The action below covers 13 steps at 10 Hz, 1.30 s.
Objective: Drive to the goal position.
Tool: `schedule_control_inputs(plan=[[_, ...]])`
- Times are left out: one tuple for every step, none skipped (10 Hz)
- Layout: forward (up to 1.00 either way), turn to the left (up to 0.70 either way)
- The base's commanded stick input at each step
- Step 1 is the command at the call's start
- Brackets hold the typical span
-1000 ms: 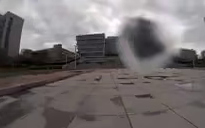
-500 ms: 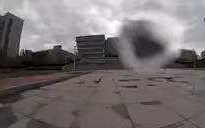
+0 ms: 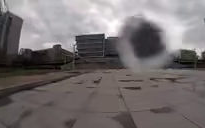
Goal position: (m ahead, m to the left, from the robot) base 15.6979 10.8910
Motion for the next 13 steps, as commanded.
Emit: schedule_control_inputs(plan=[[0.70, 0.00], [0.70, 0.00], [0.70, 0.00], [0.70, 0.00], [0.70, 0.00], [0.70, 0.00], [0.70, 0.00], [0.70, 0.00], [0.70, 0.00], [0.70, 0.00], [0.70, 0.00], [0.70, 0.00], [0.70, 0.00]])
